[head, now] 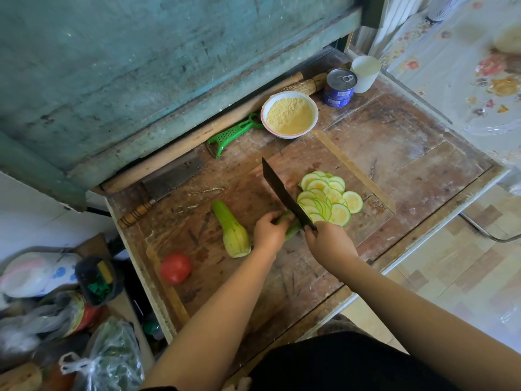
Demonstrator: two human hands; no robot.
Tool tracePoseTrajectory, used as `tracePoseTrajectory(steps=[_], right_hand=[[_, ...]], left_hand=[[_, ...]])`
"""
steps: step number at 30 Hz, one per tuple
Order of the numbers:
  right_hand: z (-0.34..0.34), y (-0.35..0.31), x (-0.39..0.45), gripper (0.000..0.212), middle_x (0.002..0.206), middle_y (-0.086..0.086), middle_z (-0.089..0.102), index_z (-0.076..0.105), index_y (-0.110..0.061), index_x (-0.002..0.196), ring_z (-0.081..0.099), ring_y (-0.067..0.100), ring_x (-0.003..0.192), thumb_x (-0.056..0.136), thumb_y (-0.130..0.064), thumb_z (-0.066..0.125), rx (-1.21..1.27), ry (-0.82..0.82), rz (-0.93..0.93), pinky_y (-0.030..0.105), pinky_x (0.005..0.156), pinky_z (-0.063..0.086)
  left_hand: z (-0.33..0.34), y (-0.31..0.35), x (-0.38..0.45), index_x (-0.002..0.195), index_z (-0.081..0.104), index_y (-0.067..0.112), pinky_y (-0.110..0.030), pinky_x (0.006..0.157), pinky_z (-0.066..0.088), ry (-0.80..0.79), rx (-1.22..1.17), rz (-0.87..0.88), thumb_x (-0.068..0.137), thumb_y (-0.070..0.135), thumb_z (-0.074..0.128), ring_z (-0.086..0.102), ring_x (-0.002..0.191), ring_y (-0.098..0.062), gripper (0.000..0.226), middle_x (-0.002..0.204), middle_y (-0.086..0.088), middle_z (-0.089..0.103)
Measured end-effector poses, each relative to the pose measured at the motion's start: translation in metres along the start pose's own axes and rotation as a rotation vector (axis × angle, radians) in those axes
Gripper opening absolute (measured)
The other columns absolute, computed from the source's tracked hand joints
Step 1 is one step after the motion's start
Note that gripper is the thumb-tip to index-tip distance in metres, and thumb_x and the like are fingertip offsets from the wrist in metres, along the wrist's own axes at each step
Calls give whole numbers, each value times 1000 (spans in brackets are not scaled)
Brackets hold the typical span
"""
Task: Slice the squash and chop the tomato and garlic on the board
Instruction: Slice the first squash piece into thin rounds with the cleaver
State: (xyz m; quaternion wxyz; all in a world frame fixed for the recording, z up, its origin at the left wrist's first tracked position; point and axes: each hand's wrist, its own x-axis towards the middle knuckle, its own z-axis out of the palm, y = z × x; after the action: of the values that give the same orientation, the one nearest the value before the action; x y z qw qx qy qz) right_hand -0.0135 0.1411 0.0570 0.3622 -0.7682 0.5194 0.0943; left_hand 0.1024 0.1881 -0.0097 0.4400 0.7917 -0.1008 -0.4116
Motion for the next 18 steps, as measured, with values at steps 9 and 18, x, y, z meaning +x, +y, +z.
tracePoseTrajectory(steps=[9, 18], right_hand=[[-18, 0, -23, 38, 59, 4, 48, 45, -11, 66, 45, 22, 53, 98, -30, 42, 2, 59, -67, 27, 44, 27], [-17, 0, -25, 37, 60, 4, 48, 46, -11, 67, 46, 23, 55, 98, -30, 41, -23, 68, -54, 27, 44, 28]], left_hand=[[1, -5, 4, 91, 69, 16, -40, 94, 49, 0, -102, -16, 81, 20, 74, 64, 100, -21, 13, 100, -6, 71], [0, -7, 5, 93, 70, 16, -37, 94, 49, -4, -91, 3, 80, 24, 74, 63, 100, -19, 16, 102, -4, 70]])
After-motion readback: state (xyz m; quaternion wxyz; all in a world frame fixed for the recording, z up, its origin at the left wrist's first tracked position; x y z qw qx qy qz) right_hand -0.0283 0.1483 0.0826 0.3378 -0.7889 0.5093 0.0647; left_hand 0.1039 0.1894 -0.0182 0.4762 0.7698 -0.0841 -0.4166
